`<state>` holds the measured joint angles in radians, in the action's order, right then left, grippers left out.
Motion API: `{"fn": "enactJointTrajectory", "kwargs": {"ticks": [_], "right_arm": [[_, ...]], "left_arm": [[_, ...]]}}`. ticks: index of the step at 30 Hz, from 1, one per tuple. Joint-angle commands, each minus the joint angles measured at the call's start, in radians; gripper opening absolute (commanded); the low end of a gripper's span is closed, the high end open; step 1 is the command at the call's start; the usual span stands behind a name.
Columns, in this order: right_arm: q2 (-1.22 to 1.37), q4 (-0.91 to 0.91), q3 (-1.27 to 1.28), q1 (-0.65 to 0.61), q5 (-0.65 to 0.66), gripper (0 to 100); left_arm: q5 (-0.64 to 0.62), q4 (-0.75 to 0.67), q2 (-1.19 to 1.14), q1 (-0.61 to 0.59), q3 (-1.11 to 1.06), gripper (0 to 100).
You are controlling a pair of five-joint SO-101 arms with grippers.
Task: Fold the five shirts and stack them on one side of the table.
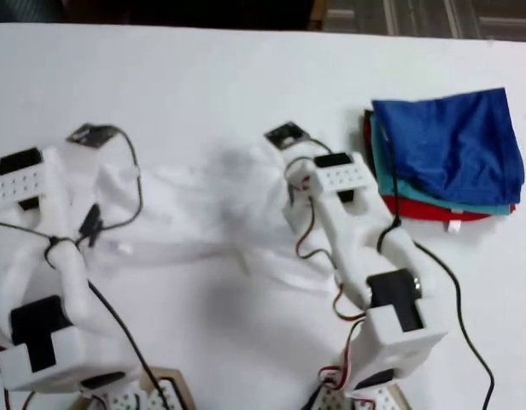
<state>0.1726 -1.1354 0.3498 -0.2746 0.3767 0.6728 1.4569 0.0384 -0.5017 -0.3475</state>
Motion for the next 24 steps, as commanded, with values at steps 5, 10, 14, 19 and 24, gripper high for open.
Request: {"fn": "enactJointTrajectory", "kwargs": {"ticks": [5, 10, 14, 19, 24], "right_arm": [[-0.048, -0.001, -0.005, 0.002, -0.002, 1.9], [-0.048, -0.001, -0.005, 0.001, -0.002, 1.9], [-0.048, -0.001, -0.008, -0.001, -0.002, 1.9], [-0.048, -0.001, -0.008, -0.001, -0.002, 1.9], [-0.048, 0.001, -0.009, -0.001, -0.002, 1.9]], "left_arm": [[0.046, -0.126, -0.086, -0.034, -0.07, 3], [0.038, -0.127, -0.169, -0.034, -0.045, 3], [0.044, -0.046, -0.17, -0.04, 0.019, 9], [0.046, 0.118, -0.17, -0.072, 0.163, 11], [0.046, 0.264, -0.17, -0.101, 0.357, 11]]}}
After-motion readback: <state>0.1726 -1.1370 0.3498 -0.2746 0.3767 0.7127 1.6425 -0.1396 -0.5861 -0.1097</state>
